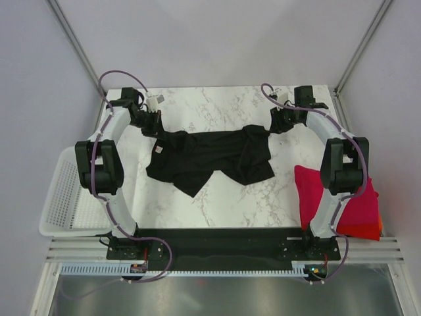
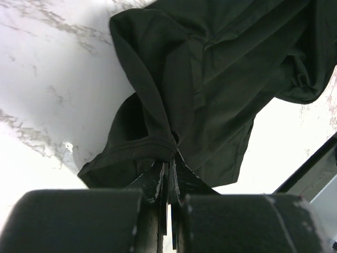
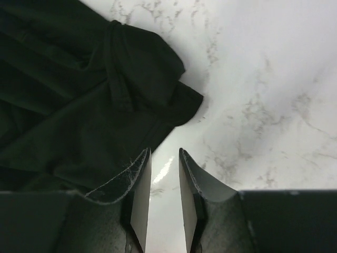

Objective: Fold and stack the t-shirts
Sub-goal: Flatten the tshirt out

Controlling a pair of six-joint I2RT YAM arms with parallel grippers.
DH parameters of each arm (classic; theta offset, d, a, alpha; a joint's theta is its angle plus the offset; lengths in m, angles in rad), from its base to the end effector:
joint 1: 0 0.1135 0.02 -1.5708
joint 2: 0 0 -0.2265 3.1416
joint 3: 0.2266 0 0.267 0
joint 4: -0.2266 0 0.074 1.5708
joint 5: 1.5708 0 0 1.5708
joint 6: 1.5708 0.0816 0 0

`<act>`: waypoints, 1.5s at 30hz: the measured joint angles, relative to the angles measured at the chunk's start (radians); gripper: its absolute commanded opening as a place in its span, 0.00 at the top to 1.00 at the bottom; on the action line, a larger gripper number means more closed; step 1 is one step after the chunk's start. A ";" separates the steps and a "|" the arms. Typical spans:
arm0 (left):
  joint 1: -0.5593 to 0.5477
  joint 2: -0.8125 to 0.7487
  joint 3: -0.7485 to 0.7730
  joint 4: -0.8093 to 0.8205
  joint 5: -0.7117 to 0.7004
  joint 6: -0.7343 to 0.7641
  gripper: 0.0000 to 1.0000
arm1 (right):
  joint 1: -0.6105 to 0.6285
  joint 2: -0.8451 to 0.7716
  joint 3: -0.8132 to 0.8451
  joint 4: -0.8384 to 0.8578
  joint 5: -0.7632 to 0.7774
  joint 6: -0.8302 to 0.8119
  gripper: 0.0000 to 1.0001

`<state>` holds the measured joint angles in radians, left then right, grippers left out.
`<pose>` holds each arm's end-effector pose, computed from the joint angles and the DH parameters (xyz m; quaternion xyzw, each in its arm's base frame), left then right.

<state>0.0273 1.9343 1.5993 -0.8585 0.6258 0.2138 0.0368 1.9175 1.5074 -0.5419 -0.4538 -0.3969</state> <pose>0.4187 -0.0364 0.1660 0.1445 0.9251 -0.2787 0.2135 0.4433 0.0521 0.1578 -0.2666 0.8916 0.1577 0.3303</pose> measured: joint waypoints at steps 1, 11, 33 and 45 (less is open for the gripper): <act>-0.007 0.000 -0.002 0.000 -0.003 0.003 0.98 | 0.003 0.011 0.001 -0.002 -0.021 0.000 0.66; -0.054 0.008 -0.002 -0.004 -0.051 0.017 0.98 | 0.053 0.159 0.079 -0.035 -0.088 -0.003 0.66; -0.098 0.058 0.003 -0.011 -0.102 0.034 0.98 | 0.100 0.324 0.237 -0.066 -0.040 -0.031 0.69; -0.105 0.062 0.035 -0.026 -0.127 0.036 0.98 | 0.103 0.253 0.225 -0.087 0.025 -0.083 1.00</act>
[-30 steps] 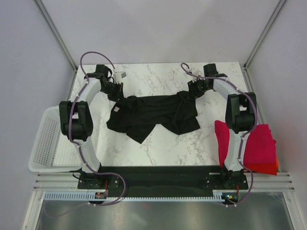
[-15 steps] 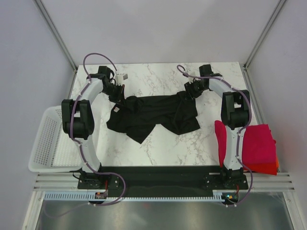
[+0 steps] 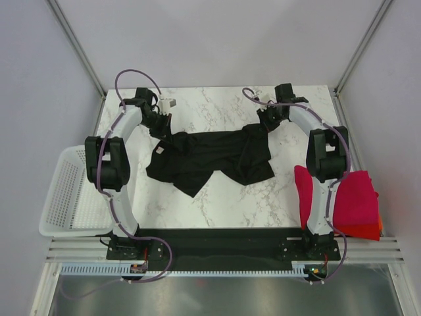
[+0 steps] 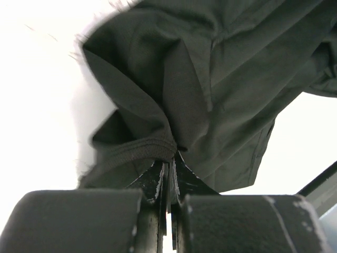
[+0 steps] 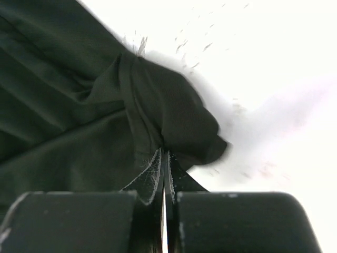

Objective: Fold and stack the t-shirts
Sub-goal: Flatten the tshirt out

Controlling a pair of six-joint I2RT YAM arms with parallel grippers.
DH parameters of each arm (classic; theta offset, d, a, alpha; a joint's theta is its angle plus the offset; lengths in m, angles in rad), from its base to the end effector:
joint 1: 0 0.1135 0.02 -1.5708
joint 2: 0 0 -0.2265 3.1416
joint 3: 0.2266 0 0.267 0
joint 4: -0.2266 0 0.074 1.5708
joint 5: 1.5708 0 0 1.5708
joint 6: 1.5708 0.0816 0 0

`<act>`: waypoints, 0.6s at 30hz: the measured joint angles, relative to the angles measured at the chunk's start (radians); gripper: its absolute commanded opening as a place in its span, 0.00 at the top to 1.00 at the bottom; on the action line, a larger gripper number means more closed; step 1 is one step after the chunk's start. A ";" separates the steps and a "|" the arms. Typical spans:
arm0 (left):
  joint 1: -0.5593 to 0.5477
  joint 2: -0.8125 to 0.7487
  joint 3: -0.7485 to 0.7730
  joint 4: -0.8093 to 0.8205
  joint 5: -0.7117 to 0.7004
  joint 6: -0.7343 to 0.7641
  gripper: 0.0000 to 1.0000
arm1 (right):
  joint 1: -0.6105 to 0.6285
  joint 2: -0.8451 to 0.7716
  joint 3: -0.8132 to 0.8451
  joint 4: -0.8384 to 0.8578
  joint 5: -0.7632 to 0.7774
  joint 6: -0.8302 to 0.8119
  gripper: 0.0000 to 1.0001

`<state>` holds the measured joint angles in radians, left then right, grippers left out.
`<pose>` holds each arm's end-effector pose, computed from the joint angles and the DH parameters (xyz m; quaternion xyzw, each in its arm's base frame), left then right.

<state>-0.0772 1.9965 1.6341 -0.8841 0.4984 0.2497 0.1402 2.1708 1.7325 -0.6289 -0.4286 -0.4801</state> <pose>0.4202 -0.0716 0.1456 0.1949 0.9372 -0.2290 0.1768 0.4710 0.1007 0.1145 -0.3393 0.8850 0.1618 0.2748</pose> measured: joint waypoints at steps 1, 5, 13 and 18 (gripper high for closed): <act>0.004 -0.001 0.016 -0.003 -0.002 0.001 0.98 | 0.000 -0.033 0.000 -0.005 0.013 -0.011 1.00; 0.031 -0.016 0.097 -0.006 -0.011 0.006 0.98 | -0.004 -0.184 0.016 -0.008 0.056 -0.055 1.00; 0.090 -0.111 0.242 0.001 -0.011 0.005 0.98 | -0.034 -0.394 0.077 0.059 0.151 -0.095 1.00; 0.110 -0.160 0.265 0.002 -0.011 0.005 0.98 | -0.062 -0.417 0.075 0.068 0.198 -0.105 1.00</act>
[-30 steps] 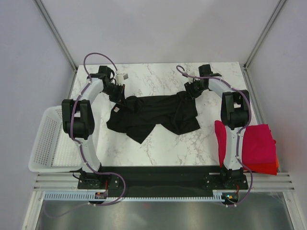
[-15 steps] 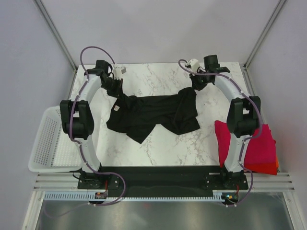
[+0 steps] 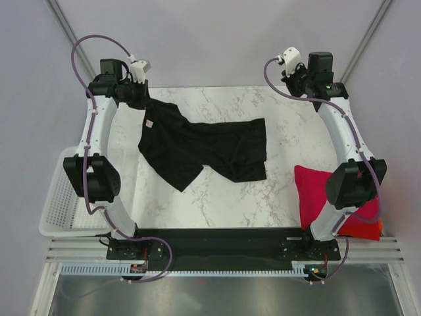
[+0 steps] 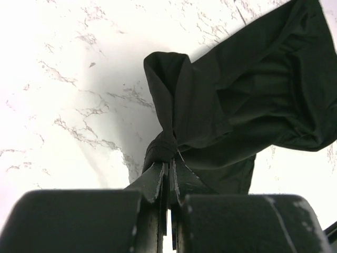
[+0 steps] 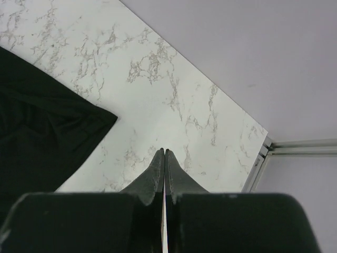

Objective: Fold and stack the t-shirts
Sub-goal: Flatten the tshirt out

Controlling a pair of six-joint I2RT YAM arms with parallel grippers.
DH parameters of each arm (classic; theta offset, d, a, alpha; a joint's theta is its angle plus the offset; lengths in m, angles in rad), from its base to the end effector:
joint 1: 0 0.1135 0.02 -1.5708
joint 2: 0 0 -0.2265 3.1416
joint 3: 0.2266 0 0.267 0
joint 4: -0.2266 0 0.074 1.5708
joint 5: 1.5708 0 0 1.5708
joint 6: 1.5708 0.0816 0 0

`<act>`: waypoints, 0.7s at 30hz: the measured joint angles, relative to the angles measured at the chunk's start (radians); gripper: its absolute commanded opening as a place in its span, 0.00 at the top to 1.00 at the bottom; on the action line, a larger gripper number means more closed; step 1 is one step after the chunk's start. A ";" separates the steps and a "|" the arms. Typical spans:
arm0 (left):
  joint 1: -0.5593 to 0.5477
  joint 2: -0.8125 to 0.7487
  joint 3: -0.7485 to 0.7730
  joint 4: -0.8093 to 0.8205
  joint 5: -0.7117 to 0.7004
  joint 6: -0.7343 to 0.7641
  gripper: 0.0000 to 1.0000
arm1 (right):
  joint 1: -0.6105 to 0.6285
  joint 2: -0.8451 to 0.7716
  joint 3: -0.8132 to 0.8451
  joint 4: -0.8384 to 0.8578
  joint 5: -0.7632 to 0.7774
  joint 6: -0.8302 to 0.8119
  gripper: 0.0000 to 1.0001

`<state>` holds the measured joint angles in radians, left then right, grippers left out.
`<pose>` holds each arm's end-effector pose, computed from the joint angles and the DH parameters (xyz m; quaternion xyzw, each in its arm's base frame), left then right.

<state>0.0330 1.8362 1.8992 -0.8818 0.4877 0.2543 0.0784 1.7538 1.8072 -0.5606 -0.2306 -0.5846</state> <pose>0.4361 -0.0239 0.3016 0.1878 0.8873 -0.1713 0.3848 0.4491 0.0540 0.3355 -0.3338 0.7906 -0.0301 0.5125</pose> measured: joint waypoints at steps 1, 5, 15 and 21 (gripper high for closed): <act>0.002 -0.008 0.000 0.000 0.001 0.000 0.98 | -0.004 -0.001 -0.003 0.000 0.001 0.000 0.99; 0.007 -0.024 -0.001 0.002 0.040 -0.005 0.98 | -0.017 -0.006 -0.047 -0.015 -0.043 0.017 0.64; -0.045 0.042 -0.060 0.003 0.097 -0.023 0.98 | -0.008 0.283 -0.008 -0.102 -0.241 0.117 0.62; -0.115 0.045 -0.111 0.002 0.086 -0.022 0.98 | 0.010 0.442 0.054 -0.128 -0.271 0.122 0.63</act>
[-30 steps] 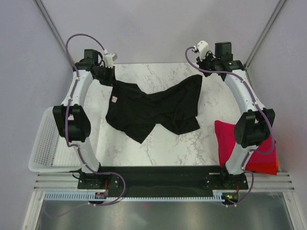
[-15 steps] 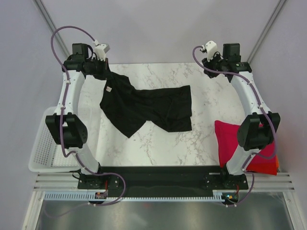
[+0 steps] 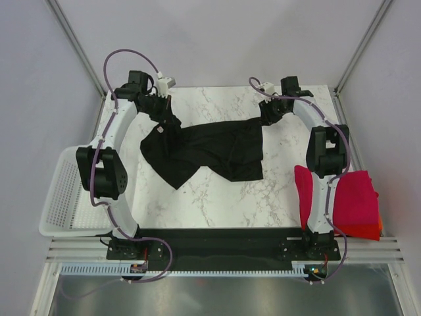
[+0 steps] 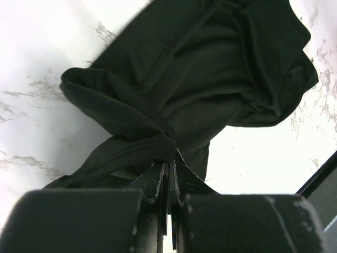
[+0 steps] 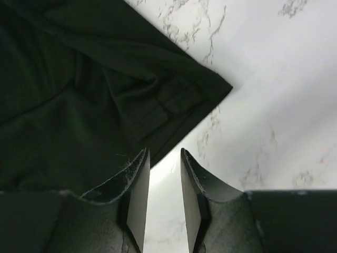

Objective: Fold and stack the t-shirts
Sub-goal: Flatten the tshirt out

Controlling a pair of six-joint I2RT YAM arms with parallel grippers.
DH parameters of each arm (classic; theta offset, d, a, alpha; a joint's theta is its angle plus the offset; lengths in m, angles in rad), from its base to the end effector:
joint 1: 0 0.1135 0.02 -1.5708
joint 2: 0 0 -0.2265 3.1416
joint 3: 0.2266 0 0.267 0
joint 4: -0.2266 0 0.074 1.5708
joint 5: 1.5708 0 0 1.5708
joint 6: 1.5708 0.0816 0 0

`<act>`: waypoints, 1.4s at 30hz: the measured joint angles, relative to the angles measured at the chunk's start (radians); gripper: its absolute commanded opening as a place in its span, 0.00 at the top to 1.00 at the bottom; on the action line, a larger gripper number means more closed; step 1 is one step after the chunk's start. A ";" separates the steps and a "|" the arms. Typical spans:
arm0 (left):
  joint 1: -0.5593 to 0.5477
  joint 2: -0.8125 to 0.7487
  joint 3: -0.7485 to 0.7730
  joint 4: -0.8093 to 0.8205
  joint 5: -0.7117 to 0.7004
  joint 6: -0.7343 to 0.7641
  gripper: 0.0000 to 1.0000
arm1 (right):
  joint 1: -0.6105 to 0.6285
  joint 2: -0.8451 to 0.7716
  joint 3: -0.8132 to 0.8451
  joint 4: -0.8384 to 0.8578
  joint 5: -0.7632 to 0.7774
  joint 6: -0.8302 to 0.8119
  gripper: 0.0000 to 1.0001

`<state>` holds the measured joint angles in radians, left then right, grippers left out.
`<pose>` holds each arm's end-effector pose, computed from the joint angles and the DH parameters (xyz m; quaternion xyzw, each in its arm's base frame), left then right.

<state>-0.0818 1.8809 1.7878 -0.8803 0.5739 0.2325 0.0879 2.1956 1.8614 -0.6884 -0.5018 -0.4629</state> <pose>0.4288 -0.0796 0.2469 0.2257 0.8923 -0.2485 0.3018 0.4884 0.0824 0.1443 -0.3182 0.8791 0.1859 0.3022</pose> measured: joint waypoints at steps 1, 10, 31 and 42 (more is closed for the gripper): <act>-0.010 0.000 -0.008 0.000 -0.005 0.000 0.98 | 0.003 0.019 0.020 0.000 -0.003 0.003 0.62; -0.023 0.000 -0.045 -0.006 -0.059 0.019 0.98 | 0.016 0.207 0.209 0.030 -0.026 0.034 0.57; -0.022 0.035 -0.052 -0.010 -0.128 0.058 0.98 | 0.014 0.279 0.246 0.051 -0.036 0.051 0.55; -0.023 0.043 -0.052 -0.009 -0.128 0.057 0.98 | 0.025 0.253 0.196 0.058 -0.034 0.039 0.82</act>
<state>-0.1043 1.9240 1.7359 -0.8894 0.4458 0.2897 0.1127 2.4485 2.0571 -0.6304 -0.5362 -0.4244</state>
